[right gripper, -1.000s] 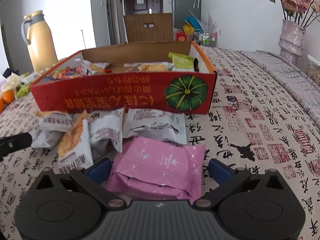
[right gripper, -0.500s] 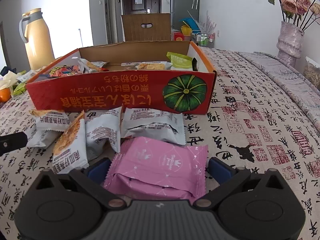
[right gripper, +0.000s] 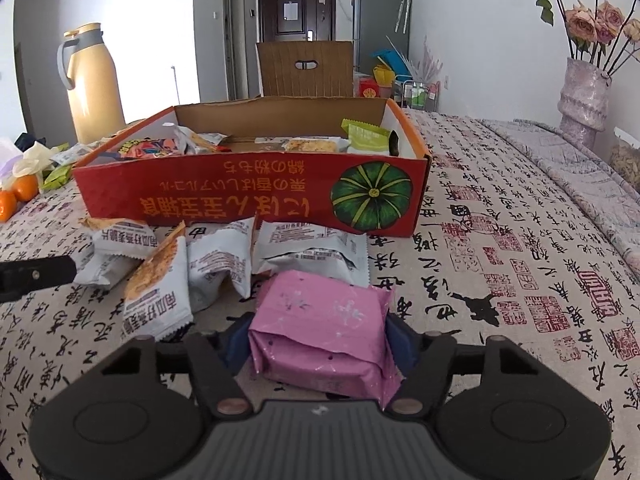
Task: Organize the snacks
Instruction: 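Grasp the white snack packet with the left tool while the right tool holds the pink packet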
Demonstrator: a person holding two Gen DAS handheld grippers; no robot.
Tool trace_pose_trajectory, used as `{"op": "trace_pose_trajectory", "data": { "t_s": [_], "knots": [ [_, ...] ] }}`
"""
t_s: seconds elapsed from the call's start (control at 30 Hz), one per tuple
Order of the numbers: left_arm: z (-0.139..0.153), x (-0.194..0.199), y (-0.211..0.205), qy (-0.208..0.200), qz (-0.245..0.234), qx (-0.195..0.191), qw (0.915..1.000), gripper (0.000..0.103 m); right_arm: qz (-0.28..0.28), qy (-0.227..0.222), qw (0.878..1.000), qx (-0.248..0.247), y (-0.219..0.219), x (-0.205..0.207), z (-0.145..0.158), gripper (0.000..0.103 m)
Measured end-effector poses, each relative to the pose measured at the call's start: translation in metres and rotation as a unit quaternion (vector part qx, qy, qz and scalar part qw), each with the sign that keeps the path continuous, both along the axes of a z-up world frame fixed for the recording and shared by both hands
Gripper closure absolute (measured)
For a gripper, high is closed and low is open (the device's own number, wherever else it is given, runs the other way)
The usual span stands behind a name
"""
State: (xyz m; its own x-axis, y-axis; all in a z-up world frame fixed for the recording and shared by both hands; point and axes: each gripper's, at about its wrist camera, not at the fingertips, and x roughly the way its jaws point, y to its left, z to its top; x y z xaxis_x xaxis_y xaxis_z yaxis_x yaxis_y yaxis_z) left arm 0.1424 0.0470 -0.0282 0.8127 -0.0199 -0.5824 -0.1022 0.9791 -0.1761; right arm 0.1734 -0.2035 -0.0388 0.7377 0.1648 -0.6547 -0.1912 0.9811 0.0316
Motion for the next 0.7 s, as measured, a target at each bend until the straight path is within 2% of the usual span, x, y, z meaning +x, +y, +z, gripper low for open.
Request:
{"op": "trace_pose_trajectory", "data": {
  "t_s": [0.5,0.7],
  "knots": [
    [0.008,0.002,-0.002,0.011,-0.004,0.006,0.9999,0.000,-0.028,-0.028,0.999,0.010,-0.022,-0.008,0.012,0.036],
    [0.016,0.013,-0.016,0.025,-0.008,0.047,0.9986,0.000,-0.041,-0.033,0.998,0.016,-0.031,-0.010,0.013,0.036]
  ]
}}
